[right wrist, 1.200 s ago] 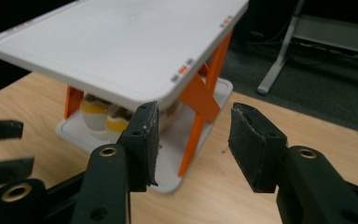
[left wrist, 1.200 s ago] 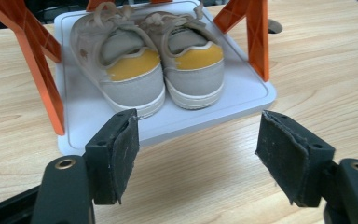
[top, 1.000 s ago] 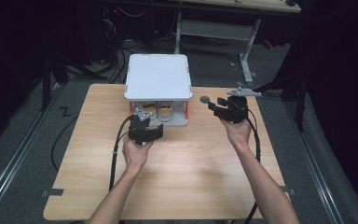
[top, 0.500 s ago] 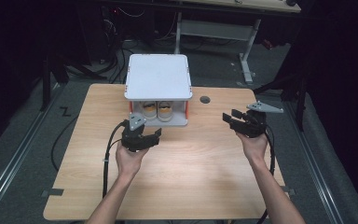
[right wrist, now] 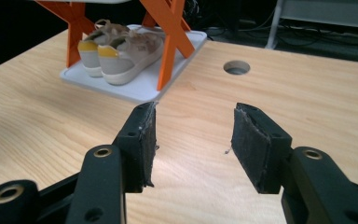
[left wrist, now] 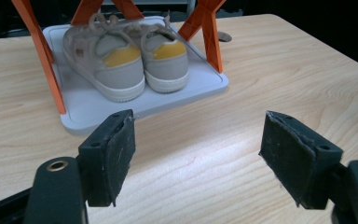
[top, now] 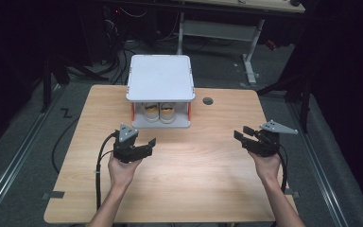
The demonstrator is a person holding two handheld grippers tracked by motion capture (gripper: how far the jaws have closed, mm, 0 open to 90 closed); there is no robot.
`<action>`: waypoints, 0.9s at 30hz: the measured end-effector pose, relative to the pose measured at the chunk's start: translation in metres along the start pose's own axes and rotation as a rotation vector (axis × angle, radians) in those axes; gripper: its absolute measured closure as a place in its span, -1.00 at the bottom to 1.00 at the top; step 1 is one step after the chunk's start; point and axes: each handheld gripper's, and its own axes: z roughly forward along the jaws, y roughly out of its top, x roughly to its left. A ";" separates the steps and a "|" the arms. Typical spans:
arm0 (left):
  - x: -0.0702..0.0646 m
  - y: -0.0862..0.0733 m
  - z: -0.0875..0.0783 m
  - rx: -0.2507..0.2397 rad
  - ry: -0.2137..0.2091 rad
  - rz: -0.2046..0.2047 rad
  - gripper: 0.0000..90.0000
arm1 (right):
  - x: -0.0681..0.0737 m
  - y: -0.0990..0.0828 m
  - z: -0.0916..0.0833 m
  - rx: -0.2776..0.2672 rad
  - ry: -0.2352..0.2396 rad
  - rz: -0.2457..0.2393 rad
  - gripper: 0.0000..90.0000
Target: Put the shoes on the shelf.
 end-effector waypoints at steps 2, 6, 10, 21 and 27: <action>0.001 -0.003 -0.001 -0.002 0.003 0.004 -0.42 | -0.001 -0.007 -0.003 0.003 -0.003 0.010 0.09; 0.001 -0.010 -0.003 0.004 -0.004 -0.001 -0.43 | -0.004 -0.019 -0.008 0.012 -0.008 0.020 0.09; 0.002 -0.018 -0.003 0.018 -0.017 -0.006 -0.44 | -0.008 -0.033 -0.011 0.021 -0.012 0.040 0.09; 0.009 -0.035 0.000 0.067 -0.001 -0.019 -0.45 | -0.014 -0.063 -0.012 0.056 -0.037 0.077 0.09; 0.016 -0.045 0.006 0.094 0.027 -0.032 -0.45 | -0.018 -0.075 -0.008 0.081 -0.070 0.086 0.09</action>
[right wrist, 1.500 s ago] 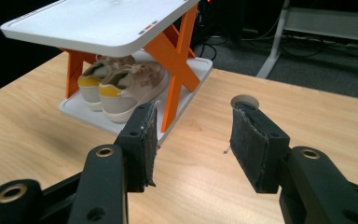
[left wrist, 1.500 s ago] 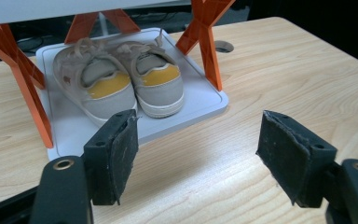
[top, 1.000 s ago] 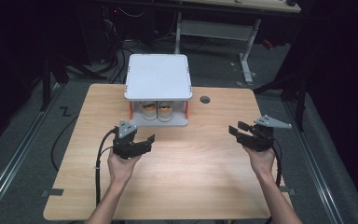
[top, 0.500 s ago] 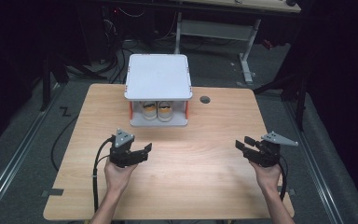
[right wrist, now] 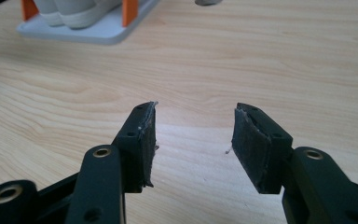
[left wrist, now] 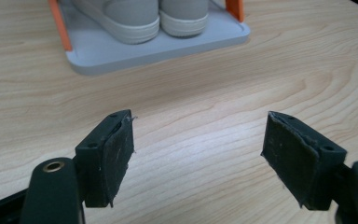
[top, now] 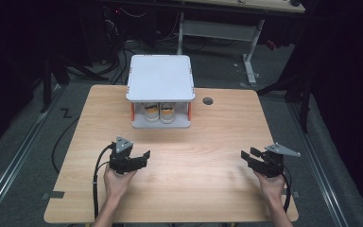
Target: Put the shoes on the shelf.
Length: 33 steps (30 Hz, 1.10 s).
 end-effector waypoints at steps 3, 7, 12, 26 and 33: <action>0.003 -0.004 0.003 0.014 0.018 -0.008 -0.45 | -0.004 -0.005 0.003 0.013 -0.020 -0.007 0.09; 0.008 -0.008 0.007 0.036 0.034 -0.017 -0.44 | -0.007 -0.010 0.006 0.032 -0.030 0.007 0.09; 0.013 -0.013 0.012 0.056 0.059 -0.020 -0.44 | -0.006 -0.014 0.012 0.058 -0.033 0.003 0.08; 0.023 -0.018 0.027 0.099 0.163 -0.024 -0.43 | -0.017 -0.025 0.030 0.112 -0.128 -0.004 0.06; 0.026 -0.021 0.035 0.116 0.197 -0.019 -0.43 | -0.019 -0.025 0.036 0.106 -0.158 0.003 0.07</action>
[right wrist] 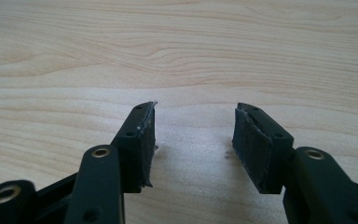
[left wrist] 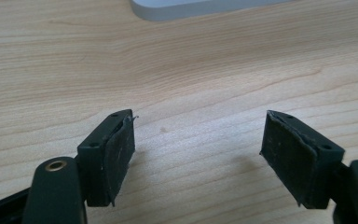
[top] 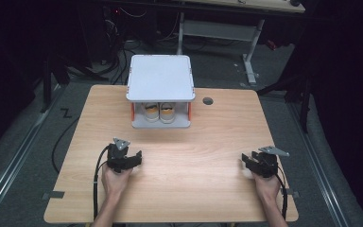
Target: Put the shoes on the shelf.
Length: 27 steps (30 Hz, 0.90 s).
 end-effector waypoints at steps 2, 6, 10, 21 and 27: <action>-0.001 -0.001 0.002 0.003 0.007 0.004 -0.43 | -0.001 0.000 0.000 0.002 0.000 0.000 0.07; -0.003 -0.001 0.004 0.009 0.021 0.022 -0.43 | -0.002 0.000 0.001 0.026 -0.016 -0.006 0.05; -0.003 -0.002 0.004 0.010 0.019 0.021 -0.43 | 0.001 0.000 0.002 0.037 -0.043 -0.043 0.03; -0.003 -0.002 0.004 0.012 0.016 0.022 -0.45 | 0.002 0.000 0.002 0.043 -0.046 -0.056 -0.05; -0.003 -0.002 0.004 0.012 0.016 0.022 -0.45 | 0.002 0.000 0.002 0.044 -0.045 -0.055 -0.06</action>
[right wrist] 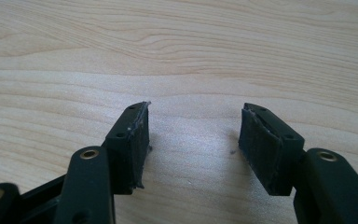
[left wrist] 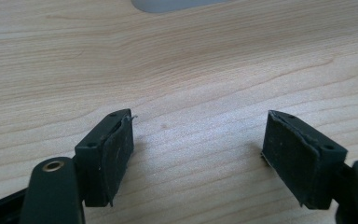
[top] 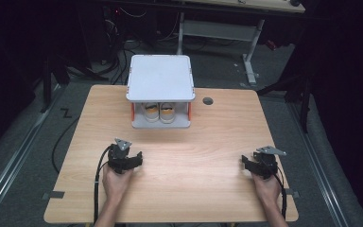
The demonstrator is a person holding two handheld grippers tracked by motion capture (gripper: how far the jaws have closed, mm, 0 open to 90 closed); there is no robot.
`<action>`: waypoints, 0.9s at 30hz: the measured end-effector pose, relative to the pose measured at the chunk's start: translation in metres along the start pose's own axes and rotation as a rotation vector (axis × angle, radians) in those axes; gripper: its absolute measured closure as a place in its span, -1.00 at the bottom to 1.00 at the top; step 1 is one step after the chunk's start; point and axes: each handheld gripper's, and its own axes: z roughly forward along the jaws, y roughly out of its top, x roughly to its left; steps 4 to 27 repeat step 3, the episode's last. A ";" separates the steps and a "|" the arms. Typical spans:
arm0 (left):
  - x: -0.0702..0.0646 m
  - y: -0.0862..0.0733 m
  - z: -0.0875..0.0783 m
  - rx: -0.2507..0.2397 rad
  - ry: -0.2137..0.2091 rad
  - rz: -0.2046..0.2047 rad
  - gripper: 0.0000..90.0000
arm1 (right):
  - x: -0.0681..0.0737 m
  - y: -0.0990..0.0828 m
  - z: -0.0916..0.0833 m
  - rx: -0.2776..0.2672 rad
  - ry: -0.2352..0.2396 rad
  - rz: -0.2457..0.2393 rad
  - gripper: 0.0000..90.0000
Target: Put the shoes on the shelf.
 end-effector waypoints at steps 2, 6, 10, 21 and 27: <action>0.000 0.000 0.000 0.000 0.000 0.000 -0.45 | 0.000 0.000 0.000 0.000 0.001 0.000 -0.06; 0.000 0.000 0.000 0.000 -0.001 0.000 -0.45 | 0.000 0.000 0.000 0.000 0.001 -0.001 -0.06; 0.000 0.000 0.000 0.000 -0.001 0.000 -0.45 | 0.000 0.000 0.000 0.000 0.001 -0.001 -0.06; 0.000 0.000 0.000 0.000 -0.001 0.000 -0.45 | 0.000 0.000 0.000 0.000 0.001 -0.001 -0.06; 0.000 0.000 0.000 0.000 -0.001 0.000 -0.45 | 0.000 0.000 0.000 0.000 0.001 -0.001 -0.06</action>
